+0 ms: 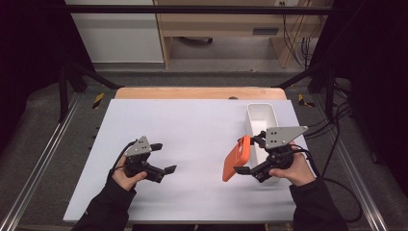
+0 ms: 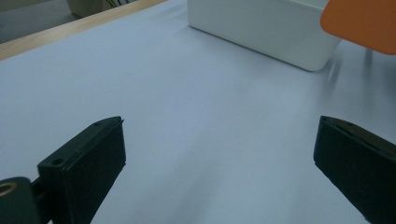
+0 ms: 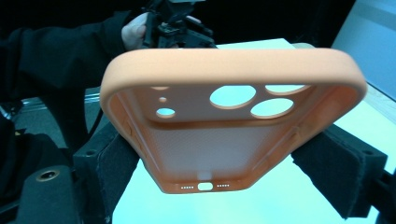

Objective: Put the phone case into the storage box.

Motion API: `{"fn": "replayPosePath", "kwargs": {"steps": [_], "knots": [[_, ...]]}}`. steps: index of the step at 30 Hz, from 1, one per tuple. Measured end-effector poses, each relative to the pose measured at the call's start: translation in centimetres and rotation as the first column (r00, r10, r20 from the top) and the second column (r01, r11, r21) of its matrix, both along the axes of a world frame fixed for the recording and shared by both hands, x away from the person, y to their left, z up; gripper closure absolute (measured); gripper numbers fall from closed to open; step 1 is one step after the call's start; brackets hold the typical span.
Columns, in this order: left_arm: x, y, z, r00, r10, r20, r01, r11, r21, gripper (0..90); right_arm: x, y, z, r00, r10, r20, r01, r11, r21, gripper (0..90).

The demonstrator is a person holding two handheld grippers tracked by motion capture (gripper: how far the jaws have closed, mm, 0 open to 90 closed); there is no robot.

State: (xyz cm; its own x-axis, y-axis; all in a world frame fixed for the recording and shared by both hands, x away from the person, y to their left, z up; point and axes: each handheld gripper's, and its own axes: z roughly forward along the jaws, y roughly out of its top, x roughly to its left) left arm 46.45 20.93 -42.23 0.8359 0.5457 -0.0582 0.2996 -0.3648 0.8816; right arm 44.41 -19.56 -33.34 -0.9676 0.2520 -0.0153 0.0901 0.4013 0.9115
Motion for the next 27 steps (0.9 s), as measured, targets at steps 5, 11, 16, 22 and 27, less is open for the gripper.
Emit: {"fn": "replayPosePath", "kwargs": {"steps": [5, 11, 16, 22, 27], "knots": [[0.0, 1.1, -0.4, 0.9988, 0.047, 0.013, -0.047, 0.9989, 0.006, 1.6, 0.2, -0.6, 0.5, 0.9995, -0.033, 0.005, 0.033, 0.999, -0.005, 16.2], [-0.2, 2.5, -0.4, 0.9961, 0.085, 0.024, -0.084, 0.9963, -0.016, 1.4, 0.6, -1.1, 1.2, 0.9969, -0.078, 0.010, 0.078, 0.997, -0.006, 16.2], [-0.5, 3.8, -0.5, 0.9929, 0.115, 0.031, -0.114, 0.9933, -0.016, 1.2, 1.1, -1.6, 1.9, 0.9919, -0.127, 0.011, 0.127, 0.992, 0.003, 16.2], [-0.8, 5.3, -0.8, 0.9877, 0.153, 0.033, -0.152, 0.9880, -0.030, 0.9, 1.8, -1.9, 2.7, 0.9818, -0.190, 0.010, 0.190, 0.982, 0.001, 16.2], [-1.1, 6.2, -1.2, 0.9841, 0.174, 0.037, -0.173, 0.9846, -0.025, 0.6, 2.3, -2.0, 3.2, 0.9743, -0.225, 0.007, 0.225, 0.974, 0.004, 16.2]]}}
